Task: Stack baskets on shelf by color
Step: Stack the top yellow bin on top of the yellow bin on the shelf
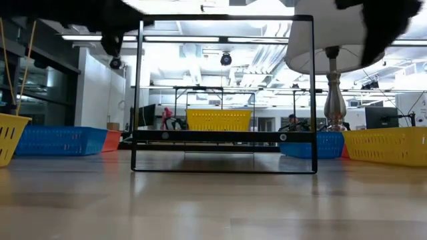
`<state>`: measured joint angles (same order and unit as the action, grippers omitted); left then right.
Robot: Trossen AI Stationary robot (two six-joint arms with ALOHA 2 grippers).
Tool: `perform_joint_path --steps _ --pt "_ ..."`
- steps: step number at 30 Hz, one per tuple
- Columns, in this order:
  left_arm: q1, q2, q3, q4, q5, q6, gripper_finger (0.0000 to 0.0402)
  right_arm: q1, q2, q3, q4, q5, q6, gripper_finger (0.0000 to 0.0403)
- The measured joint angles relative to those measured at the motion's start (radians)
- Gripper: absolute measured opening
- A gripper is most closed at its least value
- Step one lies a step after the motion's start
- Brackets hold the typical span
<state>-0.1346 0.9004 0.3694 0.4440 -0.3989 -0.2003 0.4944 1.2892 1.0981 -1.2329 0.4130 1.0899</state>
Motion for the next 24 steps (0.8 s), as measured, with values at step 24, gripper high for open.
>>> perform_joint_path --steps 24 --pt "-0.143 -0.037 0.000 0.012 -0.009 0.021 0.0000 0.209 0.293 -0.001 -0.083 -0.195 -0.098 0.0143"
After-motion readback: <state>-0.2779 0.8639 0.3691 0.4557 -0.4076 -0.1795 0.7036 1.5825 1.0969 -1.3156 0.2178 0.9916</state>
